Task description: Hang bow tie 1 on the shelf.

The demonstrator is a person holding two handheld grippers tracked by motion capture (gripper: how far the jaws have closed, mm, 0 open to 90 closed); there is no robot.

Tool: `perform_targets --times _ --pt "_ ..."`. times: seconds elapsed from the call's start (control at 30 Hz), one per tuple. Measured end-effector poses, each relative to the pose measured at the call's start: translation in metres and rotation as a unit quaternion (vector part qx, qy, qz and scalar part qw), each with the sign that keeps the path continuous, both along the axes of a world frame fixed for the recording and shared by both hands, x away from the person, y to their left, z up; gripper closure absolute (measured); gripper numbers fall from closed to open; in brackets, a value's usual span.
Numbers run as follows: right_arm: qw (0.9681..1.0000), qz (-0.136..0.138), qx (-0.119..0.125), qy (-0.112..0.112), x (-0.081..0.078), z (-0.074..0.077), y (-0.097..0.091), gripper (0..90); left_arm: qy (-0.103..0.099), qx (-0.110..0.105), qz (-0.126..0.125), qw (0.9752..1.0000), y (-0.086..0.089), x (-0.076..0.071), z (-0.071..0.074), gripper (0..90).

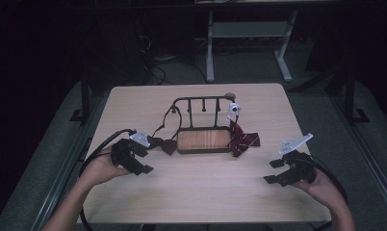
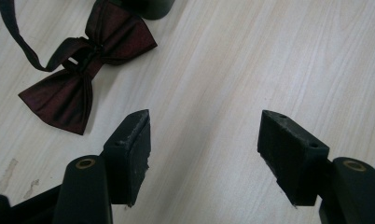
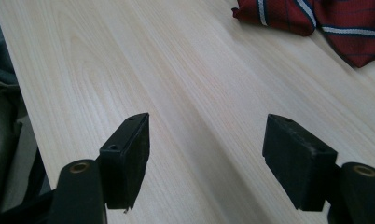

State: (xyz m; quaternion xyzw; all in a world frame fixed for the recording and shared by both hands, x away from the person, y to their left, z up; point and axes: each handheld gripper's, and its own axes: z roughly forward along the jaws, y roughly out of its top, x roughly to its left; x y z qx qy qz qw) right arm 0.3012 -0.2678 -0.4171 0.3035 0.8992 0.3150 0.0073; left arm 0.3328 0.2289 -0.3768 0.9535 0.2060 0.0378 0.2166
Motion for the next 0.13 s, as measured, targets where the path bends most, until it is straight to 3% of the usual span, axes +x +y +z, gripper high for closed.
perform_targets --times 0.13 --pt "1.0000 -0.001 0.004 0.002 -0.0004 -0.0010 0.0004 30.6 -0.002 -0.003 0.001 1.0000 0.0006 -0.0017 -0.0033 34.4"
